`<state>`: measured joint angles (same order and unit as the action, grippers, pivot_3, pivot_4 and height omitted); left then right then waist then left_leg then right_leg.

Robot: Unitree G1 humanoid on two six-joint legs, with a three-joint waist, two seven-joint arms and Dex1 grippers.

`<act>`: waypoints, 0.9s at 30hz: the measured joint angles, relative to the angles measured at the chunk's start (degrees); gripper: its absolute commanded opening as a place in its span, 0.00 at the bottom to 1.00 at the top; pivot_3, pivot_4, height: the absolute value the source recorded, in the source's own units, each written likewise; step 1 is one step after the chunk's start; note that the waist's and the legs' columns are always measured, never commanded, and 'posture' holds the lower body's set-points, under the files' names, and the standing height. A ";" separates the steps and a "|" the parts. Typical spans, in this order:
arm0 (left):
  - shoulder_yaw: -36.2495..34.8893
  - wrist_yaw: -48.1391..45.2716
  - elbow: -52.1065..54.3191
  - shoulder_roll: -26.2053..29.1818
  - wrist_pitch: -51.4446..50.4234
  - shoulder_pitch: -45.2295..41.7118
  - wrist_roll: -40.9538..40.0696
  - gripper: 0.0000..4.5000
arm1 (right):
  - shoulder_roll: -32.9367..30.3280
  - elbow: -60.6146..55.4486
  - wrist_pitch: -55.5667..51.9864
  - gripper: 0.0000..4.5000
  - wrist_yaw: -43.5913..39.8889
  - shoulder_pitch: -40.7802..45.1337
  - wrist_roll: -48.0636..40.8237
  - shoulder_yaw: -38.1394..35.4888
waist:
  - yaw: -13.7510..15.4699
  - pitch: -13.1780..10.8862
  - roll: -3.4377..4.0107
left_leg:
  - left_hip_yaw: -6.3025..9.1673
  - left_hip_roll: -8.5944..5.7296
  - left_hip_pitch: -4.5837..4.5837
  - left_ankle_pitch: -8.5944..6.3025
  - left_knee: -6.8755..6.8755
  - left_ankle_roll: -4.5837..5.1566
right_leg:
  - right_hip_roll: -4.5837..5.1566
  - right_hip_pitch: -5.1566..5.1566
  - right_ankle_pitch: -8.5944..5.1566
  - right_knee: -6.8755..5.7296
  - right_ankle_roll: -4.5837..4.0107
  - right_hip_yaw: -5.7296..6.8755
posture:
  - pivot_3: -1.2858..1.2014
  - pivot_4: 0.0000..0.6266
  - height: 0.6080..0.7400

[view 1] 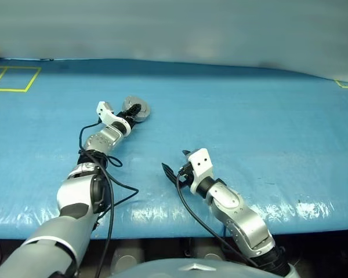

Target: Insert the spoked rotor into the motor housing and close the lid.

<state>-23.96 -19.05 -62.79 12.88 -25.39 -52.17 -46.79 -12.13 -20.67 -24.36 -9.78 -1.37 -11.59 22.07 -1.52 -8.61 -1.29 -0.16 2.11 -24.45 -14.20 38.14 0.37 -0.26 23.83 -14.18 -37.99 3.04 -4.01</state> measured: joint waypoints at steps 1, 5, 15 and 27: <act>-0.13 -0.21 0.59 0.28 -0.86 0.16 0.45 0.99 | 0.22 0.00 0.00 1.00 -0.14 -0.08 0.06 -0.18 | -0.10 0.01 0.01 | 0.00 0.00 0.06 0.01 0.00 -0.01 | 0.00 -0.04 0.00 -0.02 0.00 0.00 | 0.52 0.24 1.00; -0.39 -1.00 7.64 1.57 -5.93 5.15 1.37 0.99 | 0.86 0.00 -0.15 1.00 -1.51 -0.55 0.47 0.09 | -1.06 0.06 0.07 | -0.04 0.02 0.73 0.00 -0.19 -0.01 | 0.00 -0.48 -0.04 -0.15 -0.05 -0.22 | 0.52 0.24 1.00; 3.60 -2.17 42.46 6.38 -26.17 28.84 0.74 0.99 | 0.45 1.17 -3.89 1.00 -6.76 1.18 1.14 0.65 | -2.10 0.62 0.40 | -0.14 0.03 1.96 0.02 -0.31 -0.09 | 0.06 -1.32 -0.43 -0.60 -0.11 -0.43 | 0.52 0.24 1.00; 17.45 -3.41 78.68 11.72 -8.81 60.18 18.44 0.99 | -0.82 1.54 -4.91 1.00 -9.85 2.28 2.09 -0.88 | -1.88 0.76 0.25 | -0.93 0.36 2.41 0.03 -0.79 -0.11 | 0.64 -1.18 -0.79 -0.67 -0.64 -0.82 | 0.52 0.24 1.00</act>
<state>-6.51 -22.46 15.89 24.59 -34.20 8.01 -28.36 -12.95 -19.12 -29.27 -19.63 0.90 -9.50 21.20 -3.40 -7.85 -1.05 -1.08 2.47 -22.05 -14.18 37.35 0.27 0.38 22.65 -14.97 -38.66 2.40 -4.83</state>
